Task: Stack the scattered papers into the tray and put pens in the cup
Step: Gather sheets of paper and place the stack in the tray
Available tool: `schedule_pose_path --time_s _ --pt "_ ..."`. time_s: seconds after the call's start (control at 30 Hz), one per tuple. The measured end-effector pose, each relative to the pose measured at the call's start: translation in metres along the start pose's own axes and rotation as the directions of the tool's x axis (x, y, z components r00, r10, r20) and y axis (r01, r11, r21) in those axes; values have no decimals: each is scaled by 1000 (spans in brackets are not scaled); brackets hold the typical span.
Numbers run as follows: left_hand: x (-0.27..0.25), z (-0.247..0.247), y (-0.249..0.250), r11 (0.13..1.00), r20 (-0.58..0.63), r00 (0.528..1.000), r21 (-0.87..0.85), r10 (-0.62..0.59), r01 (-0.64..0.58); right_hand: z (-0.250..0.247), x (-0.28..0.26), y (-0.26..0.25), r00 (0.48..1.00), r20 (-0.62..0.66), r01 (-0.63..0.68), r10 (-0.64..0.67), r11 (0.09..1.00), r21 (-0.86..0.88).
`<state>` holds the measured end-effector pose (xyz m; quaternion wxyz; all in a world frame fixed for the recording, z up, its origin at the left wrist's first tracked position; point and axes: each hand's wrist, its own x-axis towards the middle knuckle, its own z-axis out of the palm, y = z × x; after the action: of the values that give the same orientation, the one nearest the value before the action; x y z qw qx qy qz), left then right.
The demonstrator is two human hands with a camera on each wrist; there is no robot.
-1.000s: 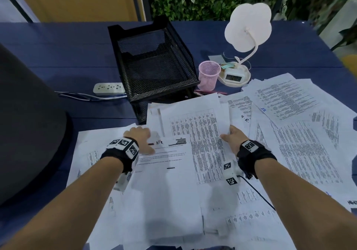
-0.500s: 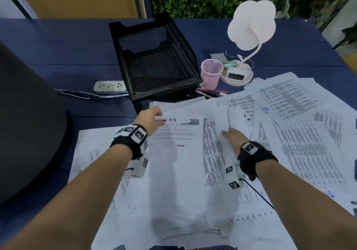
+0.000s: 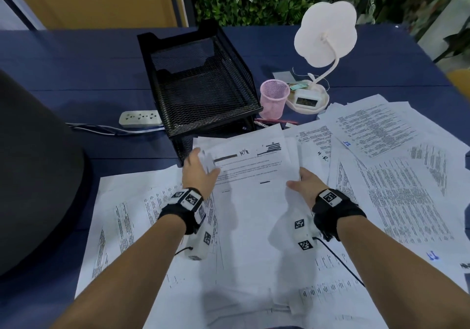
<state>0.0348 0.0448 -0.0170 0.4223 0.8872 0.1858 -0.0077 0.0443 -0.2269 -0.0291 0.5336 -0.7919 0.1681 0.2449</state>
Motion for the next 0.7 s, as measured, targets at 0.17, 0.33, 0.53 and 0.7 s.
schedule_pose_path --time_s 0.17,0.33,0.53,0.7 --pt "-28 -2 -17 817 316 926 -465 -205 340 0 -23 -16 996 13 81 -88 959 272" --pt "-43 -1 -3 832 312 950 -520 -26 194 -3 -38 -29 986 -73 160 -147 961 224" --pt "-35 -17 22 817 296 952 -530 -74 228 -22 -57 -53 961 -128 275 -247 912 304" --pt "-42 -19 49 848 26 999 -530 37 -17 -23 -60 -60 949 -248 275 -196 897 346"
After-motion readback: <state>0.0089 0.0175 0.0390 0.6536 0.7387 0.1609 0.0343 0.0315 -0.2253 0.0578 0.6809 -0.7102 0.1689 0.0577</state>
